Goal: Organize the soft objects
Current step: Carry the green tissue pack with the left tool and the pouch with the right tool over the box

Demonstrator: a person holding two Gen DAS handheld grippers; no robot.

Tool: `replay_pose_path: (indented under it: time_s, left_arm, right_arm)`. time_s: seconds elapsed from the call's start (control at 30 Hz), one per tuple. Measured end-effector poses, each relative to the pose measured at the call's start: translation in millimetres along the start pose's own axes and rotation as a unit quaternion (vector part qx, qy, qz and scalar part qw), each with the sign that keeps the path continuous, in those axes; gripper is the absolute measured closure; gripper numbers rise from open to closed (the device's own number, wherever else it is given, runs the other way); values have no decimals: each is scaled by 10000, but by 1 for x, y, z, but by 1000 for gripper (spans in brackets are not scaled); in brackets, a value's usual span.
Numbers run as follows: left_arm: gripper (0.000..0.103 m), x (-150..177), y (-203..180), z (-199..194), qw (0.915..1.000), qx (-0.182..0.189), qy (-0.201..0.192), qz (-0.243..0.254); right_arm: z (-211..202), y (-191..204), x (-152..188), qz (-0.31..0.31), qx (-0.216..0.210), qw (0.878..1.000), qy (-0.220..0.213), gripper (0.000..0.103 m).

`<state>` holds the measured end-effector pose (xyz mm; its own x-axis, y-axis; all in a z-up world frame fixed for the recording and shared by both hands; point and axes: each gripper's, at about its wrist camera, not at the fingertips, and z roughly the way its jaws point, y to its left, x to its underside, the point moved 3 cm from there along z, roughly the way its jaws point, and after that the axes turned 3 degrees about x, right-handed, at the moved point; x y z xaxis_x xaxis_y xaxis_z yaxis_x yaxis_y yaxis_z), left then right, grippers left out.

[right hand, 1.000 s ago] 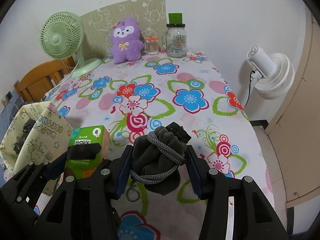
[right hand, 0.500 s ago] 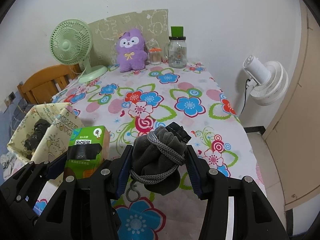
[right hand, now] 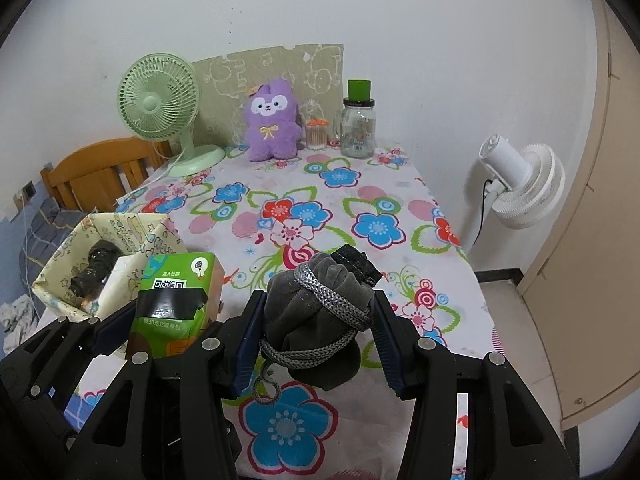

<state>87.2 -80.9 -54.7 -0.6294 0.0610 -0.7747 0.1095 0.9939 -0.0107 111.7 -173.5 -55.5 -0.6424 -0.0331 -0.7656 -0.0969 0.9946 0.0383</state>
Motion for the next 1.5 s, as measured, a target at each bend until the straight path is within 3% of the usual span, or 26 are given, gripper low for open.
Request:
replay_pose_path:
  time_s: [0.53, 1.13, 1.5]
  left_arm:
    - [50, -4, 14, -21, 9993, 96, -28, 366]
    - [50, -20, 62, -23, 9998, 25, 18, 221]
    - [50, -23, 101, -17, 9997, -214, 45, 47]
  right_arm:
    - [-20, 21, -7, -204, 138, 9996, -108, 49]
    - [-16, 68, -34, -491, 34, 9987, -92, 49]
    - [0, 109, -48, -776, -234, 9967, -102, 49]
